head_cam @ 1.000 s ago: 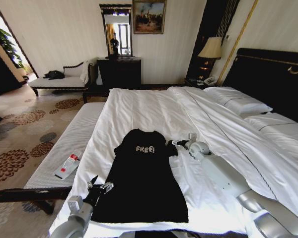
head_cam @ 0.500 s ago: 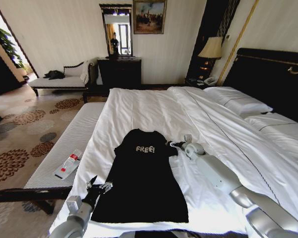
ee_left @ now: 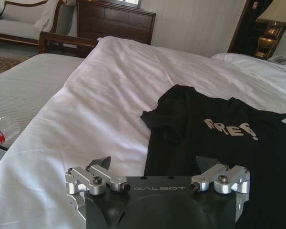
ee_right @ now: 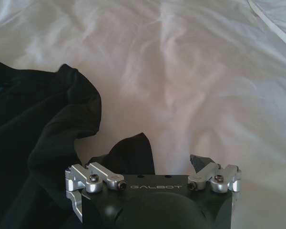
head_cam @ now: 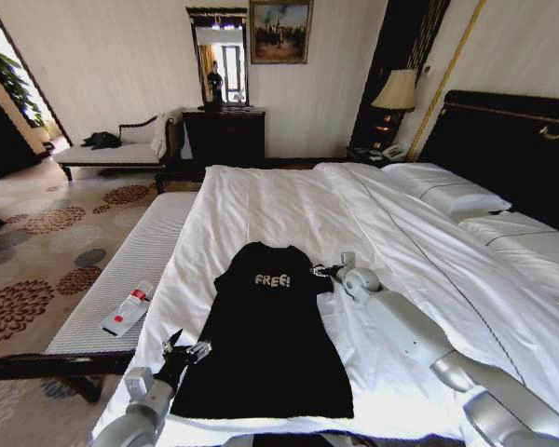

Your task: Fold the clothes on the bed.

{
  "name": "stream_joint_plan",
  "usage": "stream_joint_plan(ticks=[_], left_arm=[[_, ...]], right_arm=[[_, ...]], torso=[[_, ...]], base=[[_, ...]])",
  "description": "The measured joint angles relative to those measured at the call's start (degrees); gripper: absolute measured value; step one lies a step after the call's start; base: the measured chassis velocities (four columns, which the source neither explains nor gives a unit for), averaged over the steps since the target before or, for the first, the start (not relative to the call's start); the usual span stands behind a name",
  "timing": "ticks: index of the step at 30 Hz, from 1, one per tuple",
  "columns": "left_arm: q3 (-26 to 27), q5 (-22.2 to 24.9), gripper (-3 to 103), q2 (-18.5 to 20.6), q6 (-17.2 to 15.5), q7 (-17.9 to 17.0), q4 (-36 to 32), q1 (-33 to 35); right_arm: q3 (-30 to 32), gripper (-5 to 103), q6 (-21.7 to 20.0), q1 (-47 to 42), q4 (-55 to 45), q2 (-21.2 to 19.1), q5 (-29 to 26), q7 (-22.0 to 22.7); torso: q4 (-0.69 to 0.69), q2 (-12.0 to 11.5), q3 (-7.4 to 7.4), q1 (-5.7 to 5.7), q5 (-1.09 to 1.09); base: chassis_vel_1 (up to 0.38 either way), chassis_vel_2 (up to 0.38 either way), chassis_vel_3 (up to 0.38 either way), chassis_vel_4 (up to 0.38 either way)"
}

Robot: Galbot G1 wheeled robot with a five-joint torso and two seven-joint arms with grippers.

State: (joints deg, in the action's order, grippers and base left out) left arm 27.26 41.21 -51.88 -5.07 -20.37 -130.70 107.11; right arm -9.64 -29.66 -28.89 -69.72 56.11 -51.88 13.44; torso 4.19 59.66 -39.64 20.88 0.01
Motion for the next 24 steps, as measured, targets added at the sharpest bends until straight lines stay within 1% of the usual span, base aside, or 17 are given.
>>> stream_joint_plan(ticks=[4, 5, 7, 8, 13, 15, 16, 18, 19, 20, 21, 24], left_arm=[[0.4, 0.1, 100, -0.4, 0.1, 0.1, -0.1, 0.4], [0.4, 0.3, 100, -0.4, 0.1, 0.1, -0.1, 0.3], [0.4, 0.8, 100, -0.4, 0.1, 0.0, -0.1, 0.1], [0.3, 1.4, 100, -0.4, 0.0, -0.2, -0.1, -0.1], [0.3, 2.0, 100, -0.7, -0.2, -0.5, -0.3, -0.1], [0.4, 2.0, 100, -0.9, -0.2, -0.5, -0.4, 0.3], [0.4, 2.0, 100, -0.9, -0.2, -0.5, -0.4, 0.3], [0.4, 1.8, 100, -0.9, -0.2, -0.4, -0.4, 0.5], [0.4, 1.7, 100, -0.9, -0.2, -0.4, -0.4, 0.5], [0.4, 1.7, 100, -0.9, -0.1, -0.4, -0.4, 0.5], [0.4, 1.7, 100, -0.9, -0.1, -0.4, -0.4, 0.5], [0.2, 1.5, 100, -1.0, -0.1, -0.4, -0.2, 0.3]], right_arm=[[-0.6, 95, 0.2, 0.3, 0.8, 0.2, 0.2, -0.3], [-0.9, 92, 0.2, 0.5, 0.9, 0.4, 0.2, -0.4], [-1.1, 90, 0.3, 0.6, 1.1, 0.7, 0.2, -0.4], [-1.3, 88, 0.3, 0.7, 1.4, 0.9, 0.5, -0.4], [-2.1, 84, 1.0, 1.3, 3.0, 2.0, 2.2, -0.4], [-2.3, 74, 1.6, 1.5, 3.7, 2.5, 2.6, -0.3], [-2.3, 74, 1.6, 1.5, 3.7, 2.5, 2.6, -0.3], [-2.3, 63, 2.2, 1.6, 4.1, 2.6, 2.8, -0.2], [-2.3, 63, 2.4, 1.6, 4.2, 2.6, 2.8, -0.1], [-2.2, 57, 2.5, 1.6, 4.2, 2.6, 2.8, -0.1], [-2.2, 57, 2.5, 1.6, 4.2, 2.6, 2.8, -0.1], [-2.1, 40, 2.7, 1.5, 4.0, 2.5, 2.8, 0.1]], torso=[[0.0, 0.0, 0.0, 0.0, -0.01], [0.01, 0.0, 0.0, 0.0, -0.01], [0.01, 0.0, 0.0, 0.0, -0.01], [0.0, 0.0, 0.0, 0.0, -0.01], [0.01, 0.0, 0.0, 0.0, -0.01], [0.0, 0.0, 0.0, 0.0, 0.0], [0.0, 0.0, 0.0, 0.0, 0.0], [0.0, 0.0, 0.0, 0.0, -0.01], [0.0, 0.0, 0.0, 0.0, -0.01], [0.0, 0.0, 0.0, 0.0, -0.01], [0.0, 0.0, 0.0, 0.0, -0.01], [0.0, 0.0, 0.0, 0.0, -0.01]], base=[[0.0, 0.0, 0.0, 0.0], [0.0, 0.0, 0.0, 0.0], [0.0, 0.0, 0.0, 0.0], [0.0, 0.0, 0.0, 0.0], [0.0, 0.0, 0.0, 0.0], [0.0, 0.0, 0.0, 0.0], [0.0, 0.0, 0.0, 0.0], [0.0, 0.0, 0.0, 0.0], [0.0, 0.0, 0.0, 0.0], [0.0, 0.0, 0.0, 0.0], [0.0, 0.0, 0.0, 0.0], [0.0, 0.0, 0.0, 0.0]])
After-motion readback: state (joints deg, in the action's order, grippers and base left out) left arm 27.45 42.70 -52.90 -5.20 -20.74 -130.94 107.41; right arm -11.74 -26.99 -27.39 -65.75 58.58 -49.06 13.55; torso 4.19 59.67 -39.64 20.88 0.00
